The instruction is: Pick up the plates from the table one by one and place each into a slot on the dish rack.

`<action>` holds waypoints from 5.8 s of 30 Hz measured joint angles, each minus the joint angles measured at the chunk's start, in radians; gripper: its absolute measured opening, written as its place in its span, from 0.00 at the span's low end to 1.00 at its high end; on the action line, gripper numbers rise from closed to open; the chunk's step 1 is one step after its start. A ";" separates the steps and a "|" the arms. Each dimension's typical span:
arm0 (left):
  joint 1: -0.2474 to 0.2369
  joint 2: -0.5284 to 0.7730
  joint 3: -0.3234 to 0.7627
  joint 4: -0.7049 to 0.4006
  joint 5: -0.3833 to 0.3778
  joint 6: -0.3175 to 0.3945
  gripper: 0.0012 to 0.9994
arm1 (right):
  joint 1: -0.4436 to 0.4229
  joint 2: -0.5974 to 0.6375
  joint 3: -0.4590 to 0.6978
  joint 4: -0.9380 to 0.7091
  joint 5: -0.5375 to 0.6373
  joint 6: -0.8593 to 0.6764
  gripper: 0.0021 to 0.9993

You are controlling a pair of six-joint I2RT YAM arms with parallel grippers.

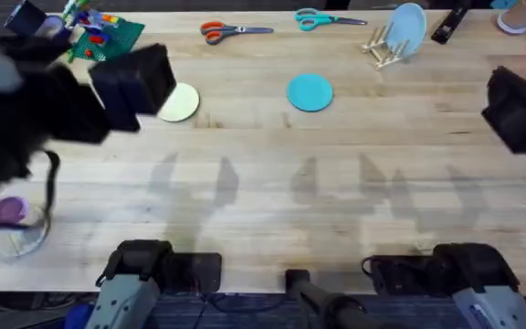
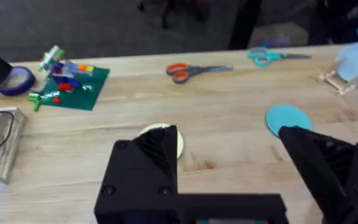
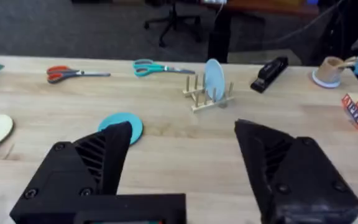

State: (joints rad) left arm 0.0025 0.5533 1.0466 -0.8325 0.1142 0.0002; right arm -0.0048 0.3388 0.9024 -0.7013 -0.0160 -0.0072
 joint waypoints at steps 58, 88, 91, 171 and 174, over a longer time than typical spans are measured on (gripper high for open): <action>0.000 0.891 0.731 -0.529 0.450 -0.024 0.04 | 0.000 0.761 0.583 -0.504 -0.007 0.000 1.00; -0.173 1.313 0.731 -0.294 0.717 -0.028 0.04 | 0.000 0.761 0.583 -0.504 -0.007 0.000 1.00; -0.173 1.354 0.731 -0.287 0.750 -0.027 0.04 | 0.000 0.761 0.583 -0.504 -0.007 0.000 1.00; -0.228 1.857 0.740 0.036 0.911 -0.160 0.04 | 0.000 0.761 0.583 -0.504 -0.007 0.000 1.00; -0.228 1.860 0.744 0.032 0.912 -0.165 0.04 | 0.000 0.761 0.583 -0.504 -0.007 0.000 1.00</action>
State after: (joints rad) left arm -0.2253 2.4133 1.7902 -0.8001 1.0259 -0.1651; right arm -0.0050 1.0997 1.4857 -1.2049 -0.0231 -0.0072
